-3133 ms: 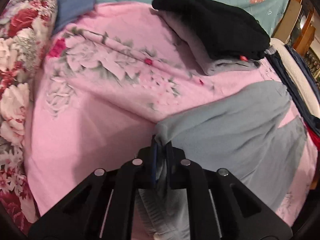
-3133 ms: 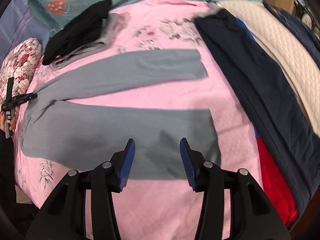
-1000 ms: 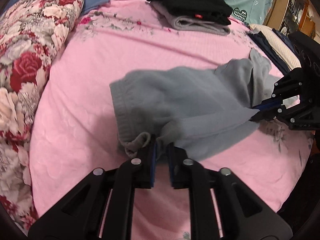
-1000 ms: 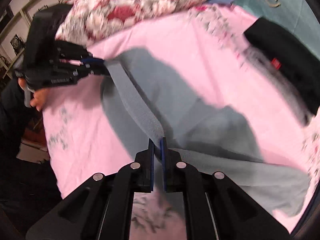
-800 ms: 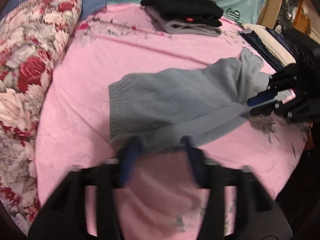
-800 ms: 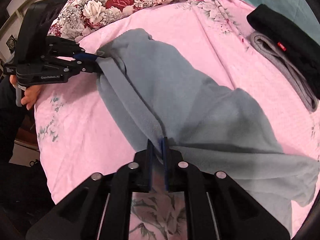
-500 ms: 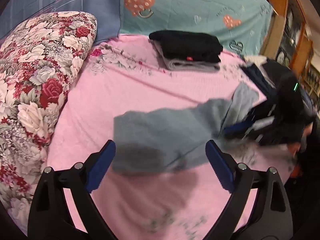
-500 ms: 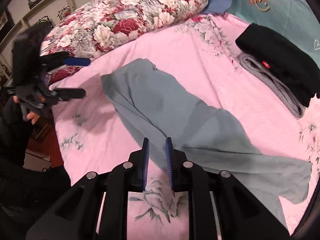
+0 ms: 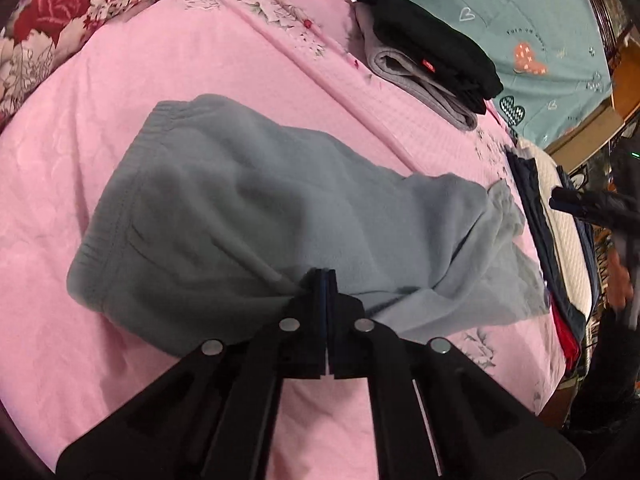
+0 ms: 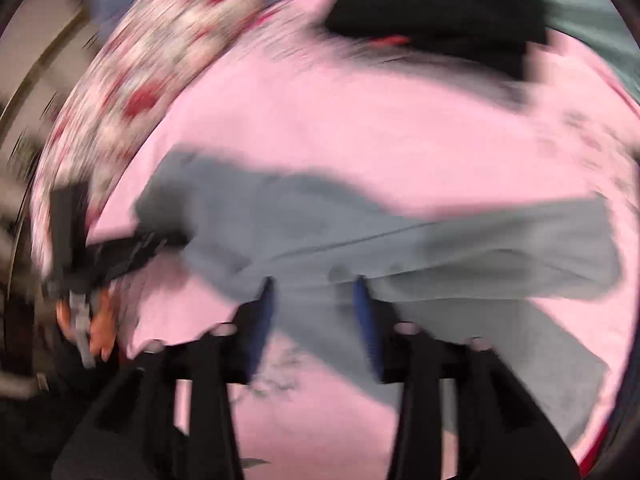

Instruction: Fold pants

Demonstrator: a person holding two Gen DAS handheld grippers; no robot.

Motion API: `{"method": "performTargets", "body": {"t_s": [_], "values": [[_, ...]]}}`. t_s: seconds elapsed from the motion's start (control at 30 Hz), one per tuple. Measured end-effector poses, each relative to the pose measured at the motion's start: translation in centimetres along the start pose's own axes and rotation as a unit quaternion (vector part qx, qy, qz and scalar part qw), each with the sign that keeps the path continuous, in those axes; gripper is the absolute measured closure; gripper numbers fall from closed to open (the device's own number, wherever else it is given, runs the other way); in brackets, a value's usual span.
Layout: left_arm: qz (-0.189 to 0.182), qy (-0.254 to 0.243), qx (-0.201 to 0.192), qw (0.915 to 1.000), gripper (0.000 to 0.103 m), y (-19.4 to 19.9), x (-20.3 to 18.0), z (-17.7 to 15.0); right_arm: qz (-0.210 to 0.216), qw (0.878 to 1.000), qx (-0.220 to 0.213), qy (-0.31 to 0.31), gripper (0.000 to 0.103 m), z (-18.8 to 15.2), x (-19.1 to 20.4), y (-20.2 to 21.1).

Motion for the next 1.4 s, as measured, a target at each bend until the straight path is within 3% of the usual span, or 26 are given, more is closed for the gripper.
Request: {"method": "performTargets", "body": {"t_s": [0.1, 0.23, 0.47, 0.63, 0.67, 0.7, 0.8, 0.93, 1.1, 1.27, 1.4], "values": [[0.016, -0.009, -0.002, 0.9998, 0.1, -0.1, -0.4, 0.1, -0.065, 0.99, 0.022, -0.127, 0.044, 4.3, -9.6, 0.7], [0.018, -0.011, -0.006, 0.9997, 0.1, 0.0, -0.4, 0.1, -0.092, 0.967, 0.062, -0.231, 0.044, 8.1, -16.9, -2.7], [-0.01, 0.003, -0.002, 0.9999, 0.1, -0.1, 0.4, 0.2, -0.137, 0.941, 0.086, -0.297, 0.045, 10.5, -20.6, -6.4], [-0.033, 0.017, 0.004, 0.9993, 0.1, -0.2, 0.9, 0.4, -0.135, 0.938, 0.094, -0.306, 0.045, 9.9, -21.5, -7.3], [-0.036, 0.018, 0.004, 0.9992, 0.1, -0.2, 0.9, 0.4, -0.136, 0.937, 0.093, -0.308, 0.051, 9.7, -21.5, -7.2], [-0.038, 0.019, 0.004, 0.9991, 0.1, -0.2, 0.9, 0.4, -0.138, 0.935, 0.089, -0.313, 0.063, 9.5, -21.7, -7.0], [-0.042, 0.021, 0.004, 0.9989, 0.1, -0.2, 1.0, 0.4, -0.144, 0.931, 0.08, -0.326, 0.096, 8.1, -23.0, -6.3], [-0.046, 0.023, 0.005, 0.9986, 0.1, -0.2, 1.1, 0.4, -0.117, 0.931, 0.056, -0.34, 0.098, 5.8, -24.3, -5.0], [-0.045, 0.023, 0.004, 0.9987, 0.1, -0.2, 1.1, 0.3, -0.086, 0.941, -0.003, -0.327, 0.098, 1.1, -24.1, 0.1], [-0.036, 0.016, 0.003, 0.9992, 0.1, -0.2, 0.9, 0.3, -0.044, 0.946, -0.065, -0.313, 0.098, -7.3, -22.5, 6.5], [-0.025, 0.005, 0.003, 0.9997, 0.1, -0.2, 0.5, 0.3, -0.027, 0.937, -0.098, -0.333, 0.098, -14.5, -20.7, 8.4]]}}
Point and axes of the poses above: each gripper's, at about its wrist camera, not at the fingertips, and y roughly against the way its jaws point, x to its left, z to its top, the point moved 2 cm from there along -y, roughly the way its jaws point, and after that the axes turned 9 degrees about x, right-handed, at the moved point
